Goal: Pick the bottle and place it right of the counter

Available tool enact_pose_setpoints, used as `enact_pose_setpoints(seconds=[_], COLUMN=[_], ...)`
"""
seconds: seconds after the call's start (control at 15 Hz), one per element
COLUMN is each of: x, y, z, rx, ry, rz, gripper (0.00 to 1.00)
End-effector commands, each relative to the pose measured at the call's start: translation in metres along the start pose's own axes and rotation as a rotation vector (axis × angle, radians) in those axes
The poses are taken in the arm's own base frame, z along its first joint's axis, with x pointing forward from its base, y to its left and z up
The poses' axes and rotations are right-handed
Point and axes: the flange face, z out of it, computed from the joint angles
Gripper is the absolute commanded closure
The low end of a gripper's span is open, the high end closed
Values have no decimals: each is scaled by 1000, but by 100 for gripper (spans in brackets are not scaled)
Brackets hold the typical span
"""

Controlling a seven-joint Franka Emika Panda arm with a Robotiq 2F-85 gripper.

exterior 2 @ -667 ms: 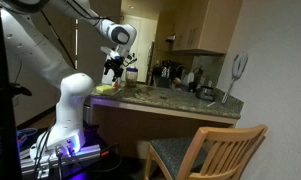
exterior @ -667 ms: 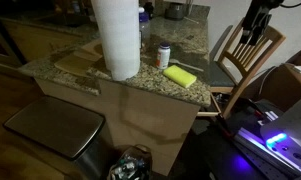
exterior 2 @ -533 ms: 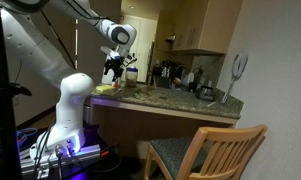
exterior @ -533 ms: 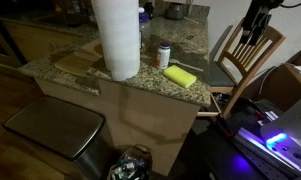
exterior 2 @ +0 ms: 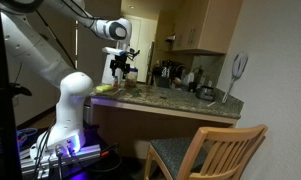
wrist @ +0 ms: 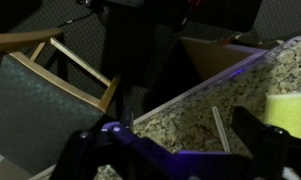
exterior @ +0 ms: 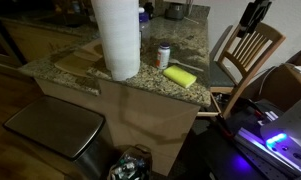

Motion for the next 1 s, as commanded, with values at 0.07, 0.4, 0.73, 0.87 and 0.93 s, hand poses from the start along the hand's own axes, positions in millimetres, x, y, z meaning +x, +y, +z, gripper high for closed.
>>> enact_pose_setpoints(seconds=[0.07, 0.4, 0.73, 0.87, 0.93], x=[4, 10, 28, 24, 23], y=[-3, -6, -22, -32, -36], z=[-4, -10, -23, -17, -15], rx=[52, 148, 266, 331, 353], ry=[52, 194, 396, 341, 322], rz=[10, 36, -93, -180, -226], gripper=[0, 0, 0, 0, 0])
